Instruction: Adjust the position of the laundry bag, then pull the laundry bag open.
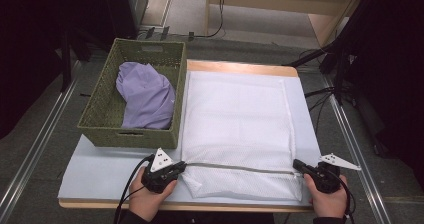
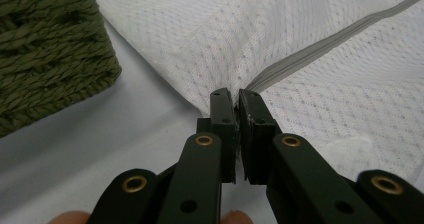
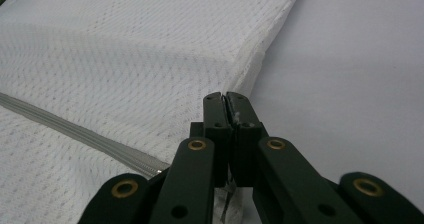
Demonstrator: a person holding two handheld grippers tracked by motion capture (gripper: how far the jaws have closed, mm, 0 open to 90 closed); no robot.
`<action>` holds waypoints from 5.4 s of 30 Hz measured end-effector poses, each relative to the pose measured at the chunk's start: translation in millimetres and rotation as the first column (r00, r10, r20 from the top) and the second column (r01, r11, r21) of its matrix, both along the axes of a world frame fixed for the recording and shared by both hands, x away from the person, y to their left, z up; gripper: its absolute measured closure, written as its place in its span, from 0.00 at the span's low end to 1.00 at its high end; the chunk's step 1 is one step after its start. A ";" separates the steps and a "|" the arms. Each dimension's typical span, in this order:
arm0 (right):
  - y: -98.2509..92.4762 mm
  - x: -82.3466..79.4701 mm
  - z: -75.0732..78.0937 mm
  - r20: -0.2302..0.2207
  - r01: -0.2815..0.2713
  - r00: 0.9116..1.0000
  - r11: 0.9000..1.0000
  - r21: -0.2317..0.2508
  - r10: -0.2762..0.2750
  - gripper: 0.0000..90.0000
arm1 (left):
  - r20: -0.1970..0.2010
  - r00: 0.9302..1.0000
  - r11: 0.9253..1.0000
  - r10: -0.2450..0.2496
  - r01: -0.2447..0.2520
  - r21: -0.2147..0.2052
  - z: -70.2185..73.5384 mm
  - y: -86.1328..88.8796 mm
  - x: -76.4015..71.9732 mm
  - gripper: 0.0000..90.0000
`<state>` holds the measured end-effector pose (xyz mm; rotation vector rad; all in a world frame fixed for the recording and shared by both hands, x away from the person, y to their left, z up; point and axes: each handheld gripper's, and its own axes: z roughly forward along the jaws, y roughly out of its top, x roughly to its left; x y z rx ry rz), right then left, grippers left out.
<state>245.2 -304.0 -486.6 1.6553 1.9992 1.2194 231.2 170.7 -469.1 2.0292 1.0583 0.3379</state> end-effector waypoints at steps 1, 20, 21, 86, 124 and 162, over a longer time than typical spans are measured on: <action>0.5 -1.5 0.0 0.002 -0.003 1.000 1.000 -0.001 0.003 0.99 | -0.002 1.000 1.000 0.004 -0.004 -0.004 -0.4 1.5 0.0 0.97; 1.8 -35.4 11.7 0.130 0.090 0.987 0.996 -0.001 -0.089 0.36 | 0.128 0.991 0.985 -0.037 0.058 -0.160 16.3 11.9 -10.4 0.48; 2.1 -37.1 12.2 0.129 0.092 0.987 0.996 -0.004 -0.091 0.36 | 0.132 0.990 0.985 -0.042 0.063 -0.158 16.4 10.9 -10.8 0.48; 1.4 -69.6 -4.8 0.031 0.092 0.995 0.995 -0.032 -0.091 0.51 | 0.057 0.955 0.945 -0.290 0.295 -0.143 5.8 -184.1 12.5 0.65; 31.9 -72.5 -8.0 0.090 0.241 0.969 0.958 -0.159 -0.228 0.98 | 0.039 0.944 0.931 -0.327 0.329 -0.157 3.7 -213.0 18.6 0.66; 47.0 -76.2 17.3 0.309 0.154 0.943 0.984 -0.084 -0.122 1.00 | -0.028 0.944 0.925 -0.330 0.317 -0.211 29.0 -240.3 39.5 0.85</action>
